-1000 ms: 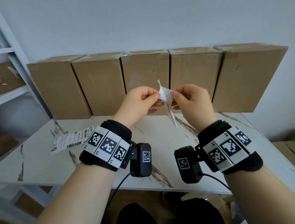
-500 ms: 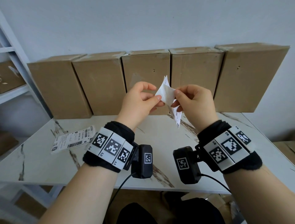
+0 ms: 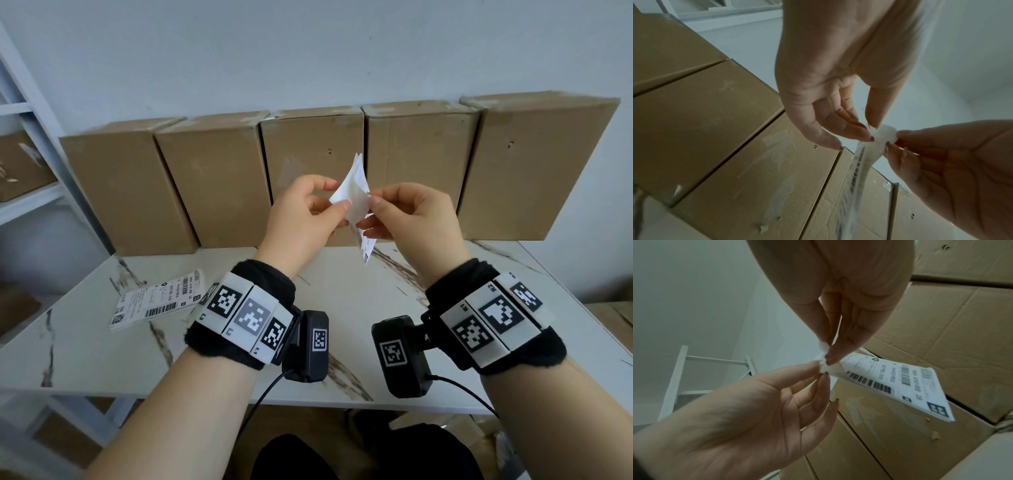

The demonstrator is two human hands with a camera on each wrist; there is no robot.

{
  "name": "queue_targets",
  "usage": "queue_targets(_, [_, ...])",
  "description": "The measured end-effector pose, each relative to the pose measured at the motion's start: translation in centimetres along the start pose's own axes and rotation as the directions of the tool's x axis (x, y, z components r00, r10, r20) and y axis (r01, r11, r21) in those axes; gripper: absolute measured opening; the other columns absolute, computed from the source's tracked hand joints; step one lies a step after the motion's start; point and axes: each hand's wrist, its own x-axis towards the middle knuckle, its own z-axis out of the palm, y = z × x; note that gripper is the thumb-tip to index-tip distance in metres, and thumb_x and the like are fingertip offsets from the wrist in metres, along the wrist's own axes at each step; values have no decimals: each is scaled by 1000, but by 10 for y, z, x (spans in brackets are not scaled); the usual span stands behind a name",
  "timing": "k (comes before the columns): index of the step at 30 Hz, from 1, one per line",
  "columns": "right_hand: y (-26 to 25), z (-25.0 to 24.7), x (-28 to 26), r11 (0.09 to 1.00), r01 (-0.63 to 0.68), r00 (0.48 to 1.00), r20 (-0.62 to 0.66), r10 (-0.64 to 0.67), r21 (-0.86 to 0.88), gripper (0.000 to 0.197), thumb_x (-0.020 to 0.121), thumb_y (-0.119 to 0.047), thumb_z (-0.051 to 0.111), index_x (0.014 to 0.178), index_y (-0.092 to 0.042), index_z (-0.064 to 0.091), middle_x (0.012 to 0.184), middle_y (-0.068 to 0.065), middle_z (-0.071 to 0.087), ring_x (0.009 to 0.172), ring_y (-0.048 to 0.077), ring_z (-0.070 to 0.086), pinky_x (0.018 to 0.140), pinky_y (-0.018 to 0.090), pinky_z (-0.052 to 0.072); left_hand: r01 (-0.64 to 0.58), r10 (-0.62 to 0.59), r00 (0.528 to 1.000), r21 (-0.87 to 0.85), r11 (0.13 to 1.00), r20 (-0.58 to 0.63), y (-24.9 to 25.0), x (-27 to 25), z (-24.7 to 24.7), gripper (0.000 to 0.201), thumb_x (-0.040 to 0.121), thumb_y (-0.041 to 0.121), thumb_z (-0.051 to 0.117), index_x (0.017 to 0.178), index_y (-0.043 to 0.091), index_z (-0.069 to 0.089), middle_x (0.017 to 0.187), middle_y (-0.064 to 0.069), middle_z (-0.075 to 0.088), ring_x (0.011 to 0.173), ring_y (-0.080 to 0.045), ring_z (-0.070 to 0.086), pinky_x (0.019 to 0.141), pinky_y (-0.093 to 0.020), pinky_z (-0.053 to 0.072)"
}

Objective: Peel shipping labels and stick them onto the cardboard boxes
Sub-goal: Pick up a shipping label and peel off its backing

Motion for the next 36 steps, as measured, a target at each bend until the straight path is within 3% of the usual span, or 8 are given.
queue_targets(5, [0, 0, -1, 1000, -4, 1000, 21, 4, 8, 17, 90, -4, 56, 79, -13, 65, 68, 6, 67, 56, 7, 66, 60, 18, 56, -13, 14, 1000, 53, 999, -10, 0, 3, 0, 14, 90, 18, 60, 101, 13, 66, 85, 1, 72, 69, -1, 68, 75, -25, 57])
queue_targets(11, [1, 1, 0, 999, -12, 1000, 3, 12, 38, 9, 89, -3, 58, 88, -7, 66, 80, 13, 70, 71, 22, 70, 72, 27, 59, 2, -1, 1000, 29, 1000, -22, -2, 3, 1, 16, 90, 12, 60, 91, -3, 65, 82, -6, 73, 74, -6, 71, 75, -28, 59])
queue_targets(17, [1, 2, -2, 1000, 9, 1000, 22, -9, -17, 14, 78, -5, 71, 87, -15, 67, 90, 10, 72, 86, 23, 70, 82, 34, 57, 52, -52, 999, -43, 998, -8, -2, 2, 3, 18, 89, 9, 60, 90, -9, 61, 83, -9, 73, 74, -9, 71, 73, -28, 59])
queue_targets(20, [3, 1, -1, 996, 22, 1000, -9, -23, -86, 18, 77, -4, 71, 95, -7, 70, 88, 8, 72, 80, 20, 70, 77, 31, 58, 66, -66, 998, -77, 995, 8, -1, 0, 2, 17, 90, 10, 59, 90, -7, 62, 87, -11, 73, 81, -14, 72, 76, -31, 59])
queue_targets(24, [4, 0, 0, 991, 9, 998, -56, -17, -133, 10, 80, -10, 69, 90, -8, 71, 76, 4, 70, 63, 13, 63, 70, 30, 58, 76, -73, 997, -95, 993, 32, 2, -3, 1, 19, 91, 10, 58, 94, -8, 61, 90, -12, 73, 82, -16, 73, 78, -32, 59])
queue_targets(27, [4, 1, 1, 989, -5, 997, -80, -7, -150, 9, 83, -14, 68, 88, -7, 70, 72, 3, 67, 60, 12, 60, 67, 29, 56, 75, -72, 997, -83, 994, 39, 3, -3, -1, 18, 91, 12, 58, 94, -6, 62, 89, -10, 73, 82, -14, 72, 78, -31, 59])
queue_targets(32, [1, 2, 3, 992, -43, 992, -119, 28, -119, 7, 85, -14, 65, 79, -10, 64, 73, 8, 63, 58, 15, 58, 61, 29, 51, 71, -71, 997, -56, 996, -9, -1, -1, -6, 17, 92, 14, 57, 92, -2, 61, 76, -4, 70, 66, -2, 68, 67, -21, 57])
queue_targets(36, [1, 0, 6, 993, -78, 983, -171, 62, -87, 15, 86, -14, 62, 71, -15, 58, 67, 6, 60, 56, 16, 53, 57, 31, 47, 132, -138, 990, -179, 975, -20, -6, 2, -9, 10, 96, 11, 49, 90, 4, 54, 83, -7, 68, 69, -6, 72, 64, -19, 57])
